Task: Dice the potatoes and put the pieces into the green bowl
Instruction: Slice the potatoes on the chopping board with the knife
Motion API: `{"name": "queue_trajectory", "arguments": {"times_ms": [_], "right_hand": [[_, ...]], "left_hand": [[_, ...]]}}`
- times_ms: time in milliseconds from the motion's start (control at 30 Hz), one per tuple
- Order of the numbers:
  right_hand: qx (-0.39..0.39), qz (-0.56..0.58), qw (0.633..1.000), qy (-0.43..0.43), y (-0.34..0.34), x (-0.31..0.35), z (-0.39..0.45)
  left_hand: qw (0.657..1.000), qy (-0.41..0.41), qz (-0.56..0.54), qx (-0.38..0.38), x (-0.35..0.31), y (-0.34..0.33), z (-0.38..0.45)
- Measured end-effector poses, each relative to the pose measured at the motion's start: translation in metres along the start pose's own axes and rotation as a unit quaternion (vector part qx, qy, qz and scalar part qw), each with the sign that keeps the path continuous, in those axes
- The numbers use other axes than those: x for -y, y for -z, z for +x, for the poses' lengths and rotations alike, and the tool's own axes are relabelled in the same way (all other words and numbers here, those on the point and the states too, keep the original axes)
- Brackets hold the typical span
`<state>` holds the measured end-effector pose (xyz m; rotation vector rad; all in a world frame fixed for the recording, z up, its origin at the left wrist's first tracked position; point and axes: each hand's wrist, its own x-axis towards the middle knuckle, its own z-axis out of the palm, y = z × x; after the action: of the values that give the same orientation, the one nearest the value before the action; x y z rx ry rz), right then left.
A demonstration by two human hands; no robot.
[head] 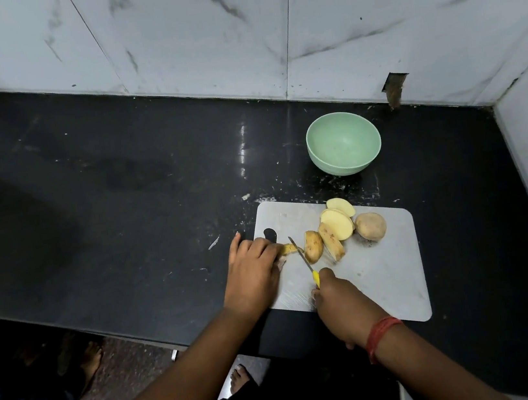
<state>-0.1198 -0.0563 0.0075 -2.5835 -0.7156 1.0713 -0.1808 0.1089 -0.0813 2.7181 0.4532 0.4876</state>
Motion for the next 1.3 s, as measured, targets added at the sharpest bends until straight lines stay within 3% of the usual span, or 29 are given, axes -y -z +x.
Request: {"name": "queue_trajectory", "arguments": {"times_ms": [933, 1300], "right_hand": [[0.021, -0.022, 1.0, -0.002, -0.003, 0.008, 0.009], [0.044, -0.07, 0.997, -0.008, -0.006, 0.004, 0.008]], "left_hand": [[0.999, -0.043, 0.01, -0.003, 0.001, 0.0, 0.013], [1.0, -0.023, 0.012, -0.01, 0.001, -0.005, 0.01]]}}
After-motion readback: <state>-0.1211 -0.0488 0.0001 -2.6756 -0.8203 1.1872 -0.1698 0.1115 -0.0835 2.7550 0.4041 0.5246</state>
